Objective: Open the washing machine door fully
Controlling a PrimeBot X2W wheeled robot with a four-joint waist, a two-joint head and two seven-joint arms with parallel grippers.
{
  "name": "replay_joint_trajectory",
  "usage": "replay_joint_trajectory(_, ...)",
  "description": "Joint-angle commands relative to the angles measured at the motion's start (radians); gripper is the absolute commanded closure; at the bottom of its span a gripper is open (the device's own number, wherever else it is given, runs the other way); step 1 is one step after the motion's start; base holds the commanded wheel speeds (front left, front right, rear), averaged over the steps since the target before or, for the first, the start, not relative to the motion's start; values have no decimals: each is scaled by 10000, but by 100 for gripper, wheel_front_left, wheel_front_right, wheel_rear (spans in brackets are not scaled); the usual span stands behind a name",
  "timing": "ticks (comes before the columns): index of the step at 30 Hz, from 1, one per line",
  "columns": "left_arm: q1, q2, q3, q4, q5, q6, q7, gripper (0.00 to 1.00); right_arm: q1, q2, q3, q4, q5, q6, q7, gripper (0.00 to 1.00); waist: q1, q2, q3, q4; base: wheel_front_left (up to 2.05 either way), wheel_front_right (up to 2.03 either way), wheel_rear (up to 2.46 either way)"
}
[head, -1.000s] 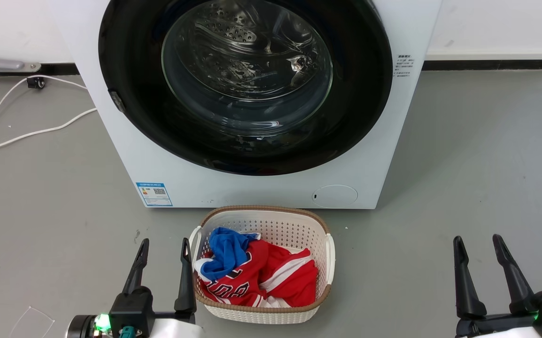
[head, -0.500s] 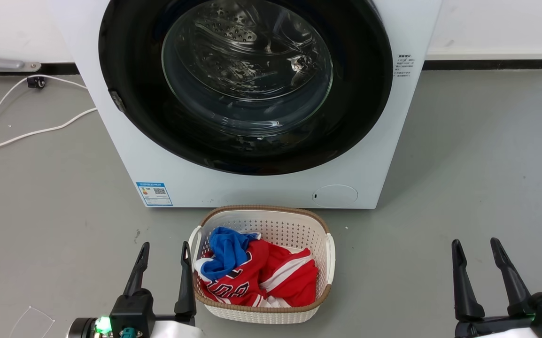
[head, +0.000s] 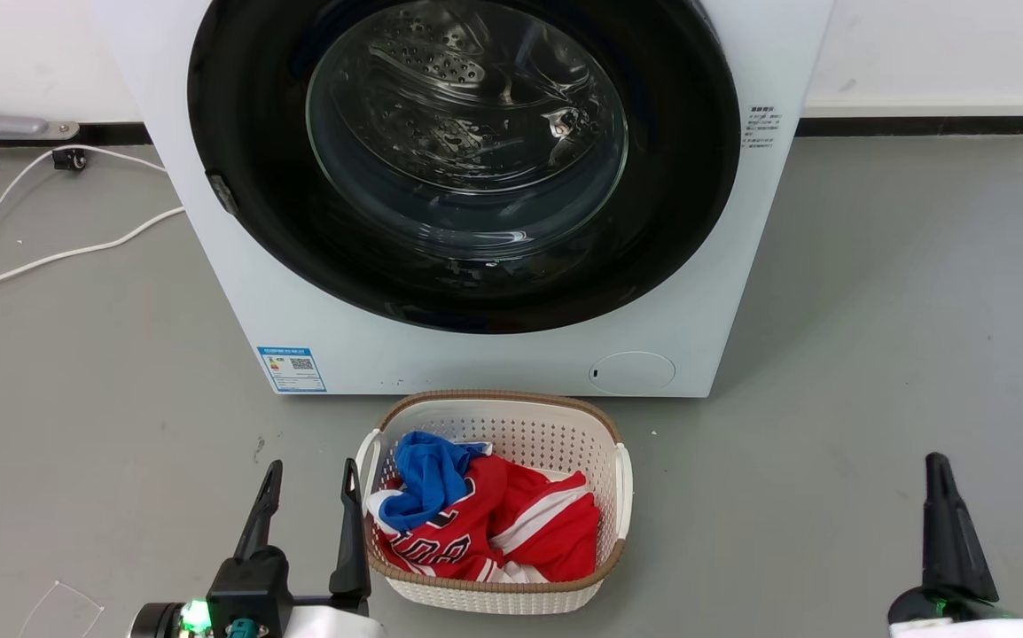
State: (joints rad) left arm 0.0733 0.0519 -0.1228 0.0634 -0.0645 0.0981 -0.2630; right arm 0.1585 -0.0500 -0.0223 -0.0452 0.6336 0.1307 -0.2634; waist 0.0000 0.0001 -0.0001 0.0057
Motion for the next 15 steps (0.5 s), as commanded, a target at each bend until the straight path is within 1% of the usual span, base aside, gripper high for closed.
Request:
replay_joint_trajectory(1, 46, -23, 11, 20, -5, 36, -28, 0, -162, 3, -14, 83, 1182, 1, -19, 100, 0, -1, -13, -2, 0, 0, 0)
replay_joint_trajectory(2, 57, -23, 2, 21, -18, 44, -28, 0, -146, 3, 42, 200, 2070, 1, -19, 100, 0, -1, -20, -1, 0, 0, 0)
replay_joint_trajectory(5, 76, -24, -19, 21, -41, 53, -28, 0, -221, -1, 396, 398, 4216, 1, -19, 100, 0, -1, -28, 1, 0, 0, 0)
replay_joint_trajectory(8, 71, -22, -44, 34, -57, 73, -28, 0, -268, -6, 591, 434, 5946, 1, -19, 100, 0, -1, -29, 2, 0, 0, 0)
replay_joint_trajectory(15, 79, -23, -61, 26, -16, 96, -28, 0, -380, -3, 954, 321, 9058, 1, -19, 100, 0, -1, -26, -20, 0, 0, 0)
